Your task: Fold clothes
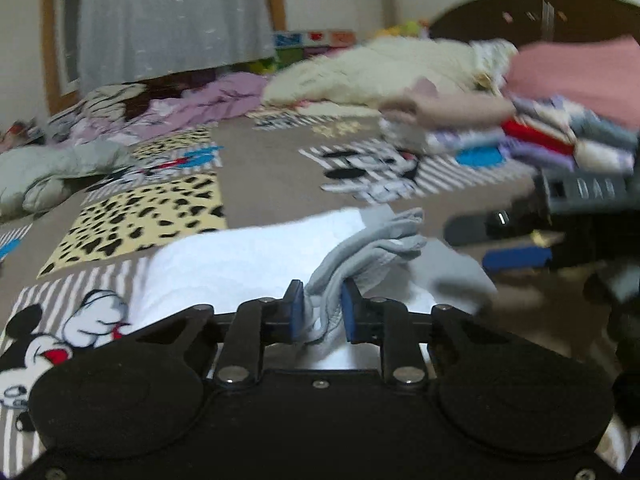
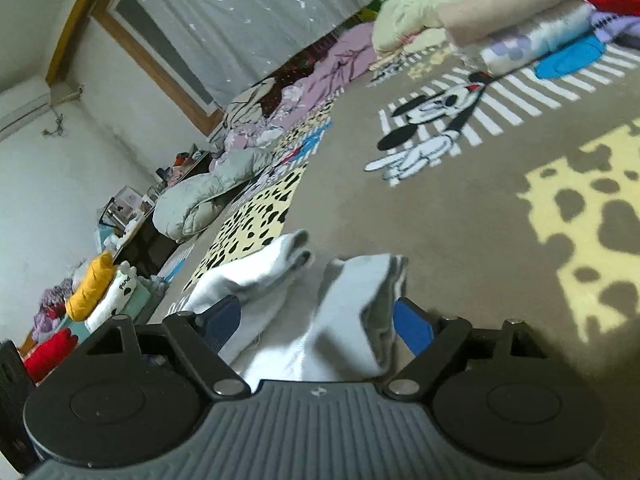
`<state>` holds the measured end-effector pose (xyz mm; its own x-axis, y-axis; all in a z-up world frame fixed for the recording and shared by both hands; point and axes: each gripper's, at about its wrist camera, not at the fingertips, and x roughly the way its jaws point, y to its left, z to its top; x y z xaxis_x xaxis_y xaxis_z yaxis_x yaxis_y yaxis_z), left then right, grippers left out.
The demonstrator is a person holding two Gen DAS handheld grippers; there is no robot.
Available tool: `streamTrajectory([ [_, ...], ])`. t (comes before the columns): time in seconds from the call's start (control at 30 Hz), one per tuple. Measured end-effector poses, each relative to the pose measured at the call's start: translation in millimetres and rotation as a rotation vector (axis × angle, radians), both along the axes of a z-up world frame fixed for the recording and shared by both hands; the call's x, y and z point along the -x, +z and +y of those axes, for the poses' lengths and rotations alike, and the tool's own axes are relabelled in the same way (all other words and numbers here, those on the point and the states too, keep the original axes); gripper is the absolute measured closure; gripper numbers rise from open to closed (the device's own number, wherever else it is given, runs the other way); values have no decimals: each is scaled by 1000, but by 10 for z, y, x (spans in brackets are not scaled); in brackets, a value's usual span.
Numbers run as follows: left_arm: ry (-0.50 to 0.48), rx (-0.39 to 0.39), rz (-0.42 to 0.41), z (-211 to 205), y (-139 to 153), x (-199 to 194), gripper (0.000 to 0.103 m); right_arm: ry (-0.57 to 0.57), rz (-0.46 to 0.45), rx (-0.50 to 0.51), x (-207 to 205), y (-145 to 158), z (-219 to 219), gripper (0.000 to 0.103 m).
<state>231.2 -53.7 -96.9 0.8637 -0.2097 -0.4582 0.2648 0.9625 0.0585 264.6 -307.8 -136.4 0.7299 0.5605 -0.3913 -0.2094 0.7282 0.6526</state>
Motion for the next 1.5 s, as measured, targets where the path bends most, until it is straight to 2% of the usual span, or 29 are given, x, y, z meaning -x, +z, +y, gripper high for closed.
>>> streamTrajectory([
  [0.13,88,105,-23,280,139,4,85,11,-23,41,14,10,113,19],
  [0.33,260,303,-55,960,325,62,86,-8,-38,104,3,2,203,19],
  [0.47,390,385,-59,1398,332,103,87,-32,-39,127,-26,-21,213,19],
  [0.57,471,451,-60,1711,306,142,87,-43,-35,135,-51,-43,218,19],
  [0.77,607,517,-53,2165,201,199,87,-61,-18,162,-107,-97,254,19],
  [1.03,756,665,25,2658,-87,199,89,-86,-3,170,-175,-140,235,21],
  [1.1,819,705,70,2767,-174,191,85,-90,4,167,-196,-150,219,21],
  [1.13,850,728,86,2812,-195,193,74,-89,9,165,-211,-156,214,20],
  [1.17,874,755,94,2857,-199,218,56,-89,14,162,-225,-162,208,20],
  [1.23,903,811,68,2914,-176,331,43,-93,19,149,-246,-169,196,20],
  [1.33,891,854,69,2937,-164,373,39,-97,33,114,-292,-188,170,20],
  [1.5,854,820,95,2891,-220,180,36,-37,27,125,-346,-182,281,20],
])
